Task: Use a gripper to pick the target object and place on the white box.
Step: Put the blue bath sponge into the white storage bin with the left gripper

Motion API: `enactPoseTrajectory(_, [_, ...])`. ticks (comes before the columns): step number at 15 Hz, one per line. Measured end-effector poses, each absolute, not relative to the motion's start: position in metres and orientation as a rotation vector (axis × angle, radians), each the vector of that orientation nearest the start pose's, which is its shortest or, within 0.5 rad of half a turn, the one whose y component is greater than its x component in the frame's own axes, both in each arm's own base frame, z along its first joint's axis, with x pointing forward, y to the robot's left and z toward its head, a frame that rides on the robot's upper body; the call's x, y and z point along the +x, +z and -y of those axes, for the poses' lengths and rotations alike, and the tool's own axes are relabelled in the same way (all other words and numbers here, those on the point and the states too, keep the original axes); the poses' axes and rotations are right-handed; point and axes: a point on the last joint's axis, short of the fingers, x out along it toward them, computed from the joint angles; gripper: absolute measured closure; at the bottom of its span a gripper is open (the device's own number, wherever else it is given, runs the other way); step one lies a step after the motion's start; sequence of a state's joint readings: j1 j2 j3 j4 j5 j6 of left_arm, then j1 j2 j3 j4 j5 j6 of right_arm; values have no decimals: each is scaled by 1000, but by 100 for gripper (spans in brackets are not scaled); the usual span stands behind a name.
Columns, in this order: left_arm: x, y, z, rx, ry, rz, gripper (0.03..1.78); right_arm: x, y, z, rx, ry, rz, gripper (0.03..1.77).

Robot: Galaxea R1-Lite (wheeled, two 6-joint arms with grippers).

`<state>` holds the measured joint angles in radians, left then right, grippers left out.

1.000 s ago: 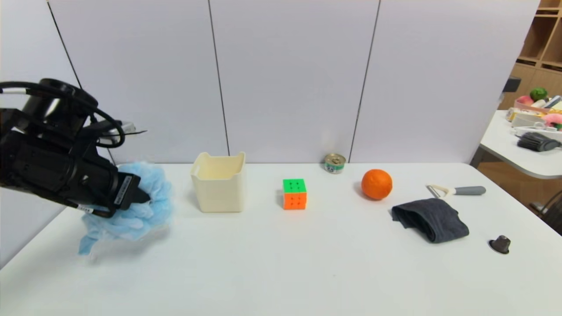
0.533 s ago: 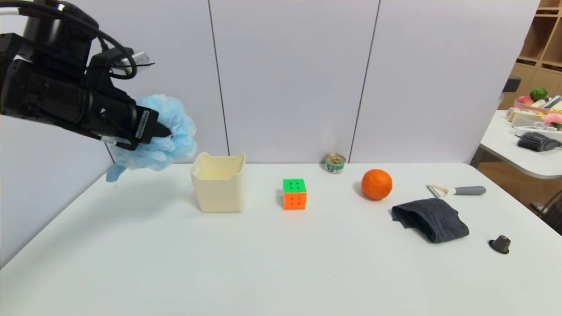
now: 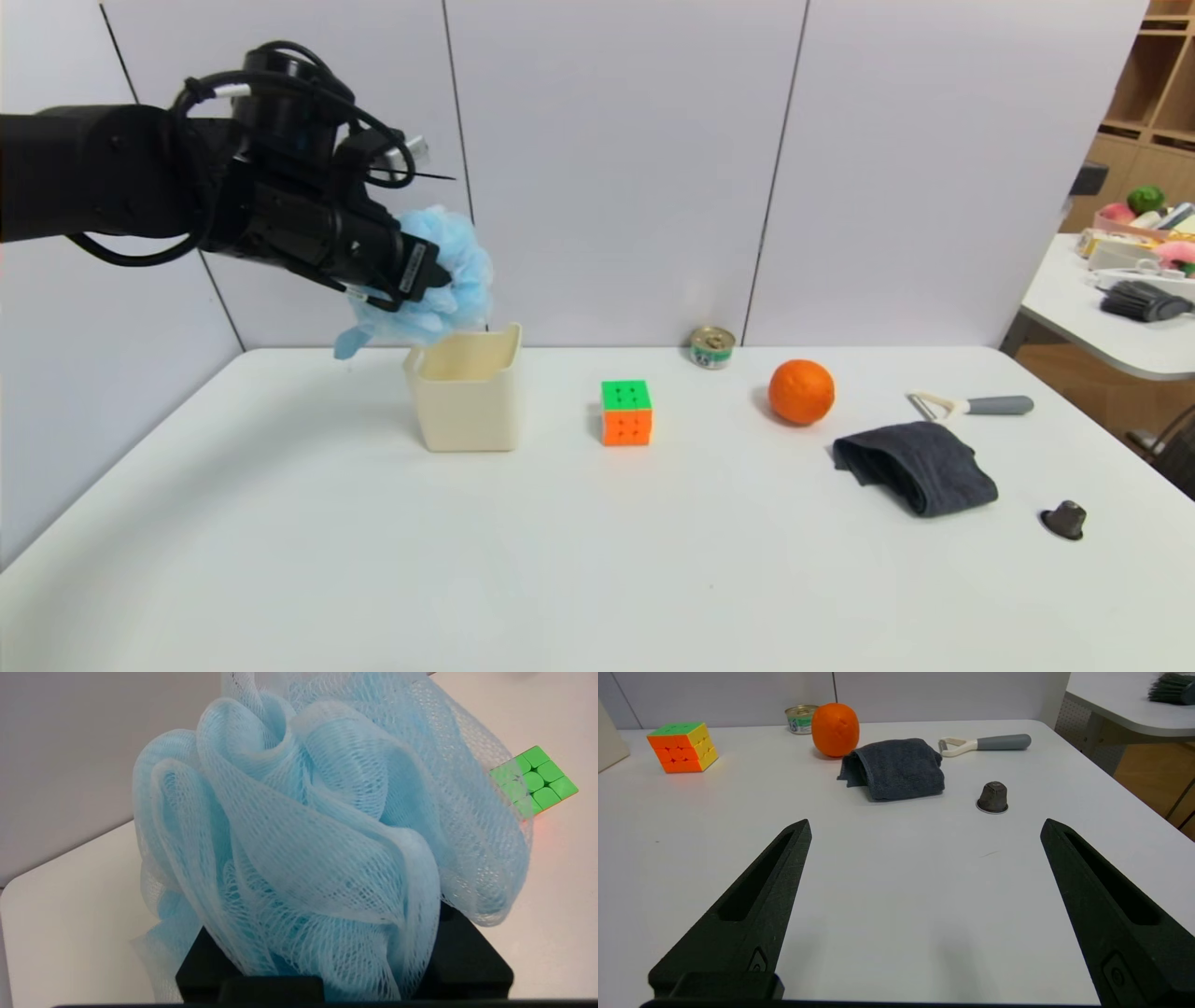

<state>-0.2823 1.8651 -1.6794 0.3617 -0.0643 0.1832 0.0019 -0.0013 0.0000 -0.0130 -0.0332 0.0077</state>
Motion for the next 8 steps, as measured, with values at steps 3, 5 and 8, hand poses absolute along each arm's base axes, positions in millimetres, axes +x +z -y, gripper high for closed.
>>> enactPoseTrajectory(3, [358, 255, 111, 266, -412, -570, 108, -23, 77, 1, 8, -31, 14, 10])
enactPoseTrajectory(5, [366, 244, 115, 287, -422, -598, 108, -23, 77, 1, 8, -32, 15, 10])
enactPoseTrajectory(8, [376, 229, 118, 291, -426, -637, 108, -23, 77, 1, 8, -32, 15, 10])
